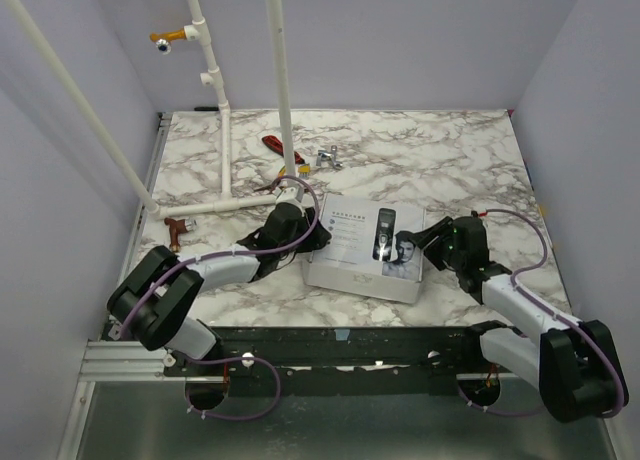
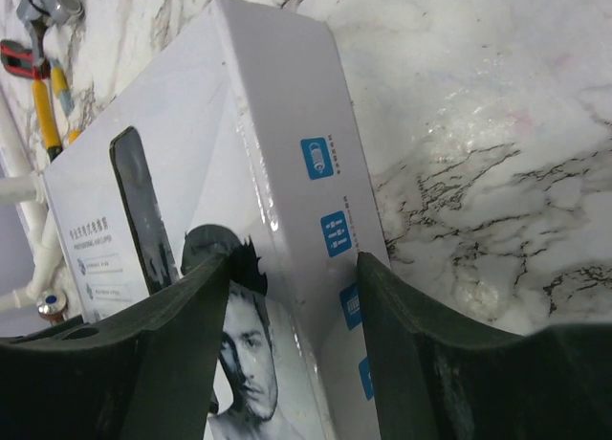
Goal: Sort the hair-cutting tools
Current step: Close the storage box at the center of the board.
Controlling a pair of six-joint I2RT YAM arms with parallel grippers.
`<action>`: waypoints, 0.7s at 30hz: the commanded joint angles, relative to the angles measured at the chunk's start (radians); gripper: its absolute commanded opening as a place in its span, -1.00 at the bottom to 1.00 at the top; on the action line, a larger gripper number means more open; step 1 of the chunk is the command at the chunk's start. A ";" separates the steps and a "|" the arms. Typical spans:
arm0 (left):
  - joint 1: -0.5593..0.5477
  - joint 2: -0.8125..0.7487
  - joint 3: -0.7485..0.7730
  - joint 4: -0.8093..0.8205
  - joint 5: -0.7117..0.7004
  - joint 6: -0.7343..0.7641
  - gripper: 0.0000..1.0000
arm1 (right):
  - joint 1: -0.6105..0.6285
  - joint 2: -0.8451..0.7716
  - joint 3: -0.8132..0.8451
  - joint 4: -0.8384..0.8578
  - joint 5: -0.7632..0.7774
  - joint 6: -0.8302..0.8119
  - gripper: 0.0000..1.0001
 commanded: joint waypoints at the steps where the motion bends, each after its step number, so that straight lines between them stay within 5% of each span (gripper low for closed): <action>1: -0.010 -0.179 -0.073 -0.064 -0.047 0.002 0.15 | 0.014 -0.126 0.022 -0.181 -0.039 -0.089 0.22; 5: -0.008 -0.261 -0.131 -0.045 0.015 0.019 0.41 | 0.014 -0.241 -0.008 -0.253 -0.060 -0.105 0.29; 9: -0.002 -0.209 -0.178 0.080 0.129 -0.001 0.43 | 0.014 -0.250 -0.077 -0.225 -0.147 -0.077 0.28; 12: 0.001 -0.193 -0.255 0.240 0.162 -0.063 0.34 | 0.014 -0.294 -0.128 -0.174 -0.180 -0.058 0.21; 21: 0.006 -0.152 -0.292 0.281 0.209 -0.056 -0.03 | 0.014 -0.356 -0.147 -0.214 -0.148 -0.046 0.05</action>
